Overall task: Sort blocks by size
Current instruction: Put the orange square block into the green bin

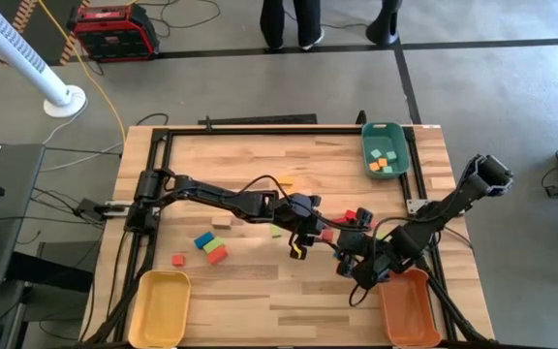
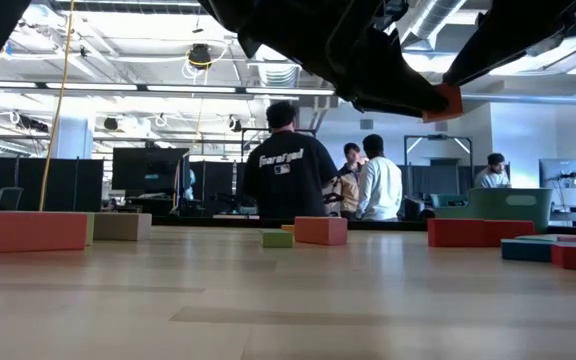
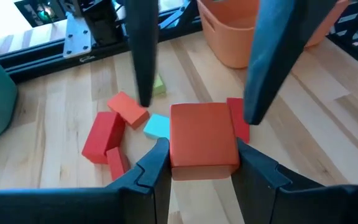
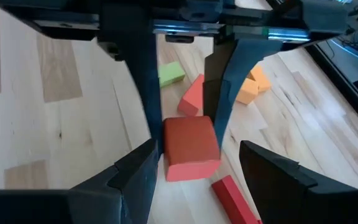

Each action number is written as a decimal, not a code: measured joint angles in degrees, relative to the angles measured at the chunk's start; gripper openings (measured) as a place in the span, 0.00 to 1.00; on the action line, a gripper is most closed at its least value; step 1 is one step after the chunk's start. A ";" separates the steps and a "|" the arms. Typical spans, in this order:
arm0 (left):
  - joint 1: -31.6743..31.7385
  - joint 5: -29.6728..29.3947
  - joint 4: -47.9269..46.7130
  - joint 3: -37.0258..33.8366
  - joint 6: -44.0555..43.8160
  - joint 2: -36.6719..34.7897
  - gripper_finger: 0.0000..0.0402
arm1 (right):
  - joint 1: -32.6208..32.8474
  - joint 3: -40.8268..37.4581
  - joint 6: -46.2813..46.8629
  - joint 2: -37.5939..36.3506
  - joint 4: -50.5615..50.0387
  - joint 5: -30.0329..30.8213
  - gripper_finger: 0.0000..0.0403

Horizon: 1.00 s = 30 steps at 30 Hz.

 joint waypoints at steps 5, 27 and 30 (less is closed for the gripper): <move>-0.16 0.30 0.13 0.00 0.00 0.00 0.31 | 0.00 0.00 -0.04 0.00 0.15 -0.22 0.63; -1.49 0.70 -0.09 -0.31 0.37 -1.86 0.31 | 0.02 0.02 -3.11 -0.04 3.56 -2.14 0.46; -1.51 0.71 -0.09 -0.31 0.37 -1.84 0.31 | 0.00 0.02 -2.95 -0.04 3.65 -2.61 0.45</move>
